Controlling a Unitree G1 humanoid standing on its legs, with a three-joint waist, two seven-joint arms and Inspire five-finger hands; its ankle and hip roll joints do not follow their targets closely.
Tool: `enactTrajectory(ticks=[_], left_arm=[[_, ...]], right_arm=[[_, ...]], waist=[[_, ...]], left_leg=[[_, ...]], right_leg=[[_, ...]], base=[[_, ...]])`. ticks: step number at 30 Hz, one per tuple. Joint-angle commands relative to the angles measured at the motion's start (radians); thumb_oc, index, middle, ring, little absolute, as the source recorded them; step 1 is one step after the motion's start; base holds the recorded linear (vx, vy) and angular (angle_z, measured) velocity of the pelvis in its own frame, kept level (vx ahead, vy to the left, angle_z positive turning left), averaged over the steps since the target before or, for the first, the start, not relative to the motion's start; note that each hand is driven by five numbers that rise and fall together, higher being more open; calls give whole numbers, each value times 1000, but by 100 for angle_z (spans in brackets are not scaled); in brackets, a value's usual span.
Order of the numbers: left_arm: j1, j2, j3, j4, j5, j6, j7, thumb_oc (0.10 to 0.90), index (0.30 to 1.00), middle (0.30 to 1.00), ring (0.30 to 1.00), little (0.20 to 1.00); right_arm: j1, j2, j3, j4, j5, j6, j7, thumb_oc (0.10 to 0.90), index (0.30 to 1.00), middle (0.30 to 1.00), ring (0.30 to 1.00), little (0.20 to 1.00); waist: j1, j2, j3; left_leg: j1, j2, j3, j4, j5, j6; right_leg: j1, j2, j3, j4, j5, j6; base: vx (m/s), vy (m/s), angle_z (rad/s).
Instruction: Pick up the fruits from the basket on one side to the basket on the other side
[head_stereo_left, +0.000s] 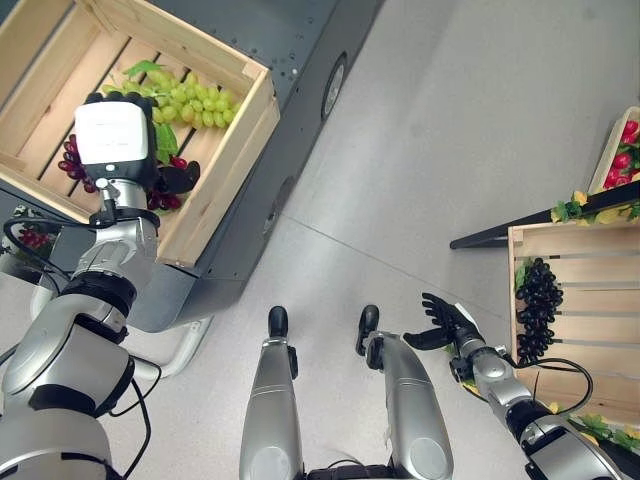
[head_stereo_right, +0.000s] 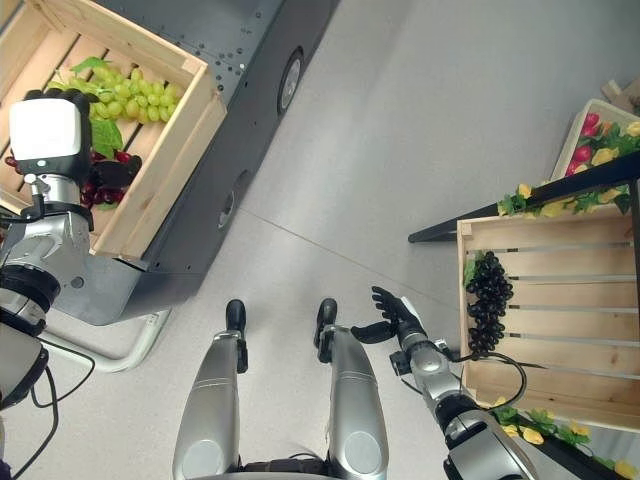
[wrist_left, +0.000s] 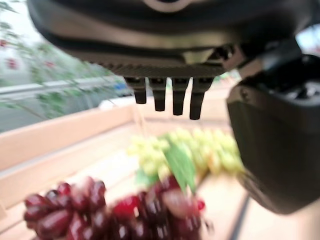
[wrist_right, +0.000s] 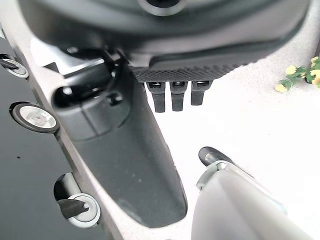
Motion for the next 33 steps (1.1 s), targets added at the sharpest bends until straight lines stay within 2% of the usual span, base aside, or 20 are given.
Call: enactTrajectory(ticks=[1,7,12,17,19,20,24,28,33], left_arm=[[-136,79,6,0,79,13,-64,800,900,900,900,900],[-163,91,-56,7,152,9,-204,800,900,900,900,900],[-197,97,-103,13,181,81,-339,800,900,900,900,900],[-209,105,-112,32,247,120,-444,800,900,900,900,900],[-212,106,-118,45,256,148,-492,800,900,900,900,900],[-210,101,-116,58,263,187,-554,800,900,900,900,900],[-204,81,-100,84,239,291,-649,800,900,900,900,900],[-191,59,-63,102,185,350,-652,800,900,900,900,900],[-183,33,-37,152,115,354,-650,800,900,900,900,900]], right_arm=[[-5,-97,-29,-25,25,-25,5,800,900,900,900,900],[-13,-113,-31,-37,21,-12,13,800,900,900,900,900],[-22,-117,-30,-30,33,-27,24,800,900,900,900,900],[-16,-109,-25,-54,38,-27,16,800,900,900,900,900],[-21,-108,-24,-52,37,-23,18,800,900,900,900,900],[-23,-107,-21,-55,37,-17,16,800,900,900,900,900],[-29,-99,-18,-55,41,-13,12,800,900,900,900,900],[-31,-84,-12,-64,43,-9,4,800,900,900,900,900],[-32,-72,-8,-69,49,-12,-5,800,900,900,900,900]], waist=[[-9,28,-10],[-14,29,-10],[-13,26,-10],[-13,16,-10],[-13,14,-10],[-14,13,-10],[-11,9,-10],[-8,-2,-10],[-9,-15,-10]], left_leg=[[16,-29,104,15,-4,69],[3,-32,109,7,2,66],[-7,-34,106,3,5,66],[-19,-32,103,7,5,66],[-19,-31,101,5,8,65],[-17,-29,101,0,10,64],[-19,-31,97,-1,10,64],[-22,-32,89,-2,9,64],[-20,-33,83,-12,15,63]], right_leg=[[72,17,26,-57,46,15],[59,16,22,-70,54,20],[49,13,14,-73,59,23],[42,14,9,-74,64,26],[42,15,8,-75,66,26],[43,15,6,-75,64,26],[46,15,4,-77,63,25],[47,18,0,-79,62,25],[52,22,-4,-92,68,27]], base=[[-16,39,0],[-12,27,-1],[0,0,0],[-3,-6,0],[0,0,0],[0,0,0],[0,0,0],[10,-35,2],[3,-26,2]])
